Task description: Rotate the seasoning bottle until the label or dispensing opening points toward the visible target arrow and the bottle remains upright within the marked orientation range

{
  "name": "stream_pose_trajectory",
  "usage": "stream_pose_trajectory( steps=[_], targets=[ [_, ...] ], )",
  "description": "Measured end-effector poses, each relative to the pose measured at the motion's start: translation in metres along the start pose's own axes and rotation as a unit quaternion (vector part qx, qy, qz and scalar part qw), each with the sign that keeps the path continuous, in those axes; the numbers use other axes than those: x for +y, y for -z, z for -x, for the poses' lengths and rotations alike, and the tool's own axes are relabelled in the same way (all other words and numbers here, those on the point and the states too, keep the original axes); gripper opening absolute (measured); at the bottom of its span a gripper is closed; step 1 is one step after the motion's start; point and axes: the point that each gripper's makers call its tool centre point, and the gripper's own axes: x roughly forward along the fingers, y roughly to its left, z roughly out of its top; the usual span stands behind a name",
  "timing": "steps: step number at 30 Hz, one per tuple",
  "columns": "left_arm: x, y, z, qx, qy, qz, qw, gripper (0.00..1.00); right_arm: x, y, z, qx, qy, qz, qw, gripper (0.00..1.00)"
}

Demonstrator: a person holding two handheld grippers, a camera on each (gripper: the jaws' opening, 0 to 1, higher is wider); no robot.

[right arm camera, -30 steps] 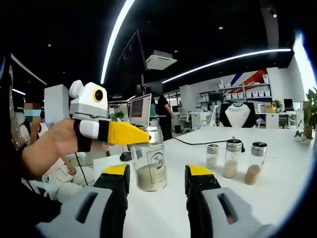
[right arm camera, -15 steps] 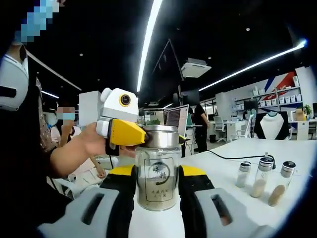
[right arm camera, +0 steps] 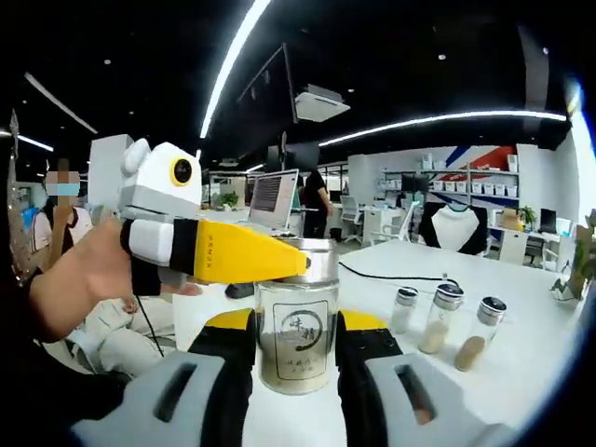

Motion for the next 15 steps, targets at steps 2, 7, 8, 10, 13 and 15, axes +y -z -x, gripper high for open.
stream_pose_trajectory(
  steps=[2, 7, 8, 10, 13, 15],
  targets=[
    [0.0015, -0.0007, -0.0017, -0.002, -0.017, -0.011, 0.9998, 0.33, -0.0021, -0.0001, -0.003, 0.003, 0.013, 0.004, 0.9999, 0.3],
    [0.005, -0.0039, -0.0046, -0.012, -0.042, -0.017, 0.9989, 0.33, -0.0087, -0.0007, -0.0063, 0.013, 0.057, 0.029, 0.9978, 0.3],
    [0.0065, -0.0045, -0.0046, -0.014, -0.048, -0.014, 0.9987, 0.34, -0.0095, -0.0007, -0.0067, 0.015, 0.065, 0.035, 0.9972, 0.3],
    [0.009, -0.0049, -0.0045, -0.018, -0.058, -0.009, 0.9981, 0.34, -0.0094, -0.0005, -0.0081, 0.019, 0.074, 0.042, 0.9962, 0.3],
    [0.0081, -0.0038, -0.0039, -0.008, -0.044, -0.01, 0.9989, 0.34, -0.0113, 0.0017, -0.0042, 0.019, 0.07, 0.049, 0.9961, 0.3],
    [0.0053, -0.0008, -0.0016, 0.004, -0.014, 0.006, 0.9999, 0.33, -0.0097, 0.0026, -0.0017, 0.019, 0.06, 0.064, 0.996, 0.3]
  ],
)
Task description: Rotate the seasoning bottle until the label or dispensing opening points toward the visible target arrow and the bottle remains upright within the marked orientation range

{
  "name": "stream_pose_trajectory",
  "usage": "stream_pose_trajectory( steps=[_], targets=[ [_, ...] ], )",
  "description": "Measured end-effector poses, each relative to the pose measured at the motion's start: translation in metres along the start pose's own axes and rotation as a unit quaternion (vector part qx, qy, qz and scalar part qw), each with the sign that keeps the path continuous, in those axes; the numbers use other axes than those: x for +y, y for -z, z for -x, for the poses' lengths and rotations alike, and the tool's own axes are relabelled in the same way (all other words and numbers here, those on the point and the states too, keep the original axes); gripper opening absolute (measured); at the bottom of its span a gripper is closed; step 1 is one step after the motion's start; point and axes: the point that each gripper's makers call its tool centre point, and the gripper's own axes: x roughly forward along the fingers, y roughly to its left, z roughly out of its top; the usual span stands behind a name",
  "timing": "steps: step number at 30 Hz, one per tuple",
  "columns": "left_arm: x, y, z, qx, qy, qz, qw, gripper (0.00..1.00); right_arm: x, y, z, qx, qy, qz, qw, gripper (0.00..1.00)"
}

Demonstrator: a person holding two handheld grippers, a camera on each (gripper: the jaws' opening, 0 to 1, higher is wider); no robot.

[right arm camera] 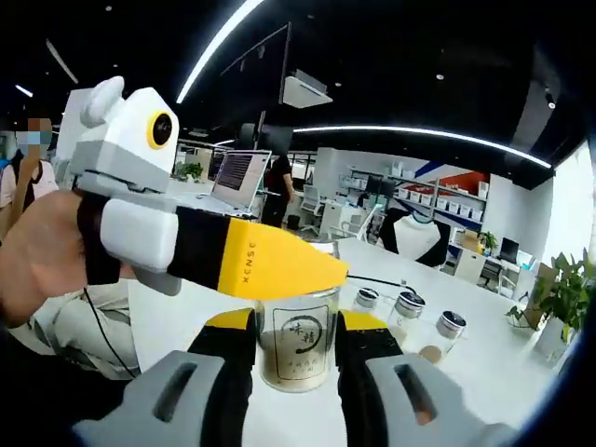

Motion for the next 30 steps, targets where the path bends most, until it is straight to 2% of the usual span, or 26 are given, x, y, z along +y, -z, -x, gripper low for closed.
stream_pose_trajectory(
  steps=[1, 3, 8, 10, 12, 13, 14, 16, 18, 19, 20, 21, 22, 25, 27, 29, 30],
  targets=[
    [0.0, -0.001, 0.002, -0.003, 0.016, 0.015, 0.9998, 0.33, 0.001, -0.001, 0.002, -0.006, -0.011, 0.001, 0.9999, 0.3],
    [0.001, 0.0, 0.004, 0.0, 0.029, 0.024, 0.9993, 0.33, 0.005, -0.002, 0.006, -0.013, -0.034, -0.003, 0.9993, 0.3],
    [-0.006, 0.002, 0.009, 0.027, 0.064, -0.002, 0.9976, 0.33, 0.015, -0.003, 0.014, -0.032, -0.098, -0.035, 0.994, 0.29],
    [-0.009, 0.001, 0.012, 0.033, 0.08, -0.01, 0.9962, 0.33, 0.02, -0.006, 0.02, -0.049, -0.139, -0.054, 0.9876, 0.29],
    [-0.016, 0.001, 0.017, 0.042, 0.112, -0.012, 0.9927, 0.33, 0.024, -0.009, 0.027, -0.062, -0.183, -0.065, 0.979, 0.29],
    [-0.021, 0.0, 0.02, 0.045, 0.134, -0.011, 0.9899, 0.33, 0.026, -0.012, 0.033, -0.072, -0.213, -0.072, 0.9717, 0.28],
    [-0.024, 0.0, 0.021, 0.047, 0.144, -0.012, 0.9884, 0.33, 0.027, -0.013, 0.035, -0.076, -0.224, -0.077, 0.9686, 0.28],
    [-0.037, 0.001, 0.028, 0.057, 0.198, -0.003, 0.9786, 0.33, 0.036, -0.017, 0.047, -0.091, -0.289, -0.071, 0.9503, 0.29],
    [-0.044, 0.0, 0.031, 0.054, 0.226, 0.002, 0.9727, 0.33, 0.041, -0.019, 0.052, -0.096, -0.322, -0.076, 0.9388, 0.3],
    [-0.05, 0.0, 0.034, 0.053, 0.25, 0.003, 0.9668, 0.33, 0.046, -0.021, 0.058, -0.103, -0.353, -0.073, 0.9269, 0.3],
    [-0.055, 0.0, 0.037, 0.051, 0.268, 0.008, 0.9621, 0.33, 0.048, -0.023, 0.062, -0.11, -0.38, -0.09, 0.9141, 0.3],
    [-0.056, -0.001, 0.039, 0.051, 0.28, 0.012, 0.9585, 0.33, 0.049, -0.025, 0.064, -0.113, -0.396, -0.103, 0.9052, 0.3],
    [-0.062, -0.001, 0.042, 0.049, 0.301, 0.012, 0.9522, 0.33, 0.053, -0.027, 0.069, -0.118, -0.423, -0.111, 0.8916, 0.3],
    [-0.066, -0.002, 0.044, 0.039, 0.32, 0.025, 0.9464, 0.33, 0.055, -0.031, 0.073, -0.128, -0.449, -0.131, 0.8744, 0.31],
    [-0.064, -0.003, 0.044, 0.032, 0.321, 0.035, 0.9461, 0.33, 0.056, -0.032, 0.072, -0.133, -0.449, -0.14, 0.8724, 0.31],
    [-0.058, -0.004, 0.042, 0.027, 0.309, 0.039, 0.9499, 0.33, 0.055, -0.032, 0.067, -0.132, -0.435, -0.149, 0.8783, 0.3],
    [-0.055, -0.004, 0.041, 0.026, 0.302, 0.038, 0.9523, 0.33, 0.055, -0.031, 0.059, -0.126, -0.409, -0.145, 0.892, 0.3]
  ],
)
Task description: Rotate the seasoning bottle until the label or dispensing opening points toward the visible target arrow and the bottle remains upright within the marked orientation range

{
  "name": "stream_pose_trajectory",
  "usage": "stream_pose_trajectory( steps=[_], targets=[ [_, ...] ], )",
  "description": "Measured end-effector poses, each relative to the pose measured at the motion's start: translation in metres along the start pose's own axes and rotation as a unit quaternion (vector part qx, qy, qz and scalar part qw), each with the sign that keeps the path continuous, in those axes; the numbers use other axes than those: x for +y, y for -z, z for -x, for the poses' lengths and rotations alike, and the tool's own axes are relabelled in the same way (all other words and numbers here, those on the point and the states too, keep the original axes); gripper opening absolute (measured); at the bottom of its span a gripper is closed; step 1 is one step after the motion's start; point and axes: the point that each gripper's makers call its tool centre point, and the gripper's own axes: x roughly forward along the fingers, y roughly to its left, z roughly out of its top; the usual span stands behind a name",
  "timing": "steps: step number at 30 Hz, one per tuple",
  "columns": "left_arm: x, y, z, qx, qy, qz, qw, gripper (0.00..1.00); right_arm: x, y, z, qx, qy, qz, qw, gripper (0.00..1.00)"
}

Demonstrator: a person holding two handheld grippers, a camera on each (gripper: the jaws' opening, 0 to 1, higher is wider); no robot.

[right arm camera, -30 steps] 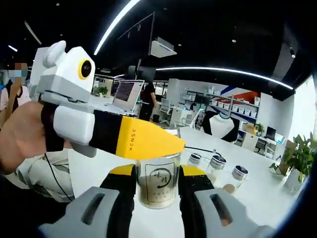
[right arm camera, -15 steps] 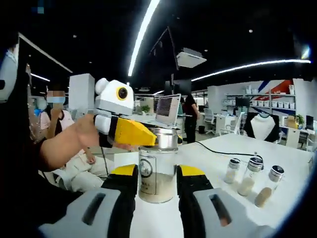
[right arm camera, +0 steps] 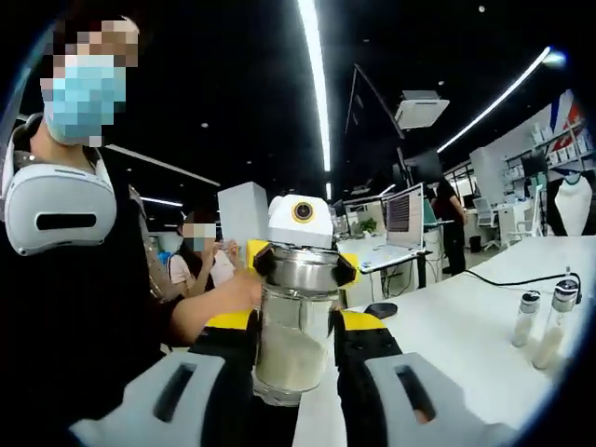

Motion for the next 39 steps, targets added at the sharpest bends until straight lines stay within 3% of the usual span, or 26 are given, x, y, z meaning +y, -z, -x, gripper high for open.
stream_pose_trajectory(
  steps=[2, 6, 8, 12, 15, 16, 17, 19, 20, 23, 27, 29, 30, 39],
  targets=[
    [0.008, 0.002, 0.0, 0.004, -0.02, -0.006, 0.9998, 0.33, -0.006, 0.005, -0.006, 0.016, 0.034, 0.003, 0.9993, 0.29],
    [0.023, -0.003, 0.003, -0.007, -0.065, -0.011, 0.9978, 0.33, -0.017, 0.004, -0.012, 0.011, 0.085, -0.026, 0.996, 0.29],
    [0.028, -0.004, 0.005, -0.012, -0.087, -0.013, 0.9961, 0.33, -0.024, 0.004, -0.012, 0.014, 0.11, -0.02, 0.9936, 0.29],
    [0.045, 0.001, 0.006, 0.007, -0.163, -0.038, 0.9859, 0.33, -0.046, 0.014, -0.013, 0.058, 0.196, 0.011, 0.9789, 0.29],
    [0.054, 0.003, 0.007, 0.02, -0.202, -0.052, 0.9779, 0.33, -0.056, 0.019, -0.014, 0.076, 0.235, 0.016, 0.9688, 0.29],
    [0.059, 0.006, 0.008, 0.034, -0.231, -0.066, 0.97, 0.33, -0.062, 0.022, -0.014, 0.091, 0.262, 0.023, 0.9604, 0.29],
    [0.06, 0.007, 0.007, 0.04, -0.238, -0.074, 0.9677, 0.33, -0.064, 0.023, -0.014, 0.096, 0.269, 0.025, 0.958, 0.29],
    [0.067, 0.01, 0.008, 0.062, -0.277, -0.096, 0.9541, 0.34, -0.072, 0.028, -0.015, 0.117, 0.301, 0.049, 0.9452, 0.29],
    [0.068, 0.011, 0.007, 0.068, -0.286, -0.101, 0.9504, 0.34, -0.074, 0.029, -0.015, 0.12, 0.307, 0.05, 0.9428, 0.29],
    [0.073, 0.014, 0.008, 0.096, -0.327, -0.132, 0.931, 0.34, -0.081, 0.031, -0.016, 0.12, 0.322, 0.045, 0.9382, 0.29],
    [0.078, 0.016, 0.01, 0.13, -0.356, -0.174, 0.9089, 0.34, -0.086, 0.034, -0.014, 0.128, 0.338, 0.048, 0.9311, 0.28],
    [0.081, 0.019, 0.011, 0.151, -0.375, -0.196, 0.8934, 0.33, -0.088, 0.035, -0.014, 0.132, 0.345, 0.051, 0.9278, 0.28],
    [0.081, 0.019, 0.011, 0.155, -0.375, -0.203, 0.8913, 0.33, -0.091, 0.036, -0.012, 0.137, 0.354, 0.057, 0.9233, 0.28],
    [0.087, 0.019, 0.016, 0.146, -0.372, -0.19, 0.8968, 0.32, -0.097, 0.038, -0.011, 0.134, 0.354, 0.067, 0.9233, 0.29]
  ],
)
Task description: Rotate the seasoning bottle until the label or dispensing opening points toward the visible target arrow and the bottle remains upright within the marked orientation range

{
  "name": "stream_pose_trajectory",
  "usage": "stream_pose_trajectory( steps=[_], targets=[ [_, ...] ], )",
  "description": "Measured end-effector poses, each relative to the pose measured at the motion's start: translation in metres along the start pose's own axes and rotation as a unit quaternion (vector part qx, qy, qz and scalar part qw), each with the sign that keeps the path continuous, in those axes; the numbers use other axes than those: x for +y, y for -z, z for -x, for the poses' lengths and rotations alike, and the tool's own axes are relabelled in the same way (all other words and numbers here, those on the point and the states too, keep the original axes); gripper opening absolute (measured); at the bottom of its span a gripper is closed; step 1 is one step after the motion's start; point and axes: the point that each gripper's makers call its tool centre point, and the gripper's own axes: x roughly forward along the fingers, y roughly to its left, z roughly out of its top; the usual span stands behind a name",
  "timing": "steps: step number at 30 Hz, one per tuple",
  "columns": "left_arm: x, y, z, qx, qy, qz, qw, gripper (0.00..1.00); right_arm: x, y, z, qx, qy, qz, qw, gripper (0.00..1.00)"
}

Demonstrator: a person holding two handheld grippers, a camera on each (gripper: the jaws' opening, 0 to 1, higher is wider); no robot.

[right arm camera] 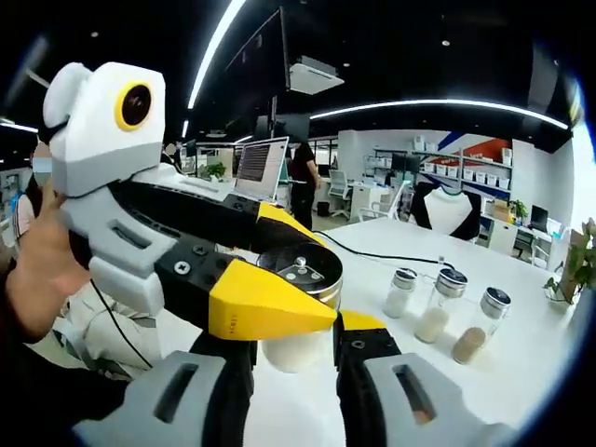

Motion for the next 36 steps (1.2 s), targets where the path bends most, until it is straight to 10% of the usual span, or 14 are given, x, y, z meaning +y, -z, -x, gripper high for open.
stream_pose_trajectory(
  steps=[13, 22, 36],
  targets=[
    [0.059, 0.051, 0.008, -0.004, -0.004, 0.101, 0.9949, 0.32, 0.004, 0.044, 0.003, 0.053, -0.025, 0.005, 0.9982, 0.29],
    [0.116, 0.116, 0.018, 0.018, -0.118, 0.138, 0.9833, 0.32, 0.008, 0.06, 0.012, 0.066, -0.028, -0.014, 0.9973, 0.23],
    [0.116, 0.139, 0.018, 0.029, -0.155, 0.132, 0.9786, 0.32, 0.011, 0.051, 0.011, 0.056, -0.032, -0.01, 0.9978, 0.22]
  ],
)
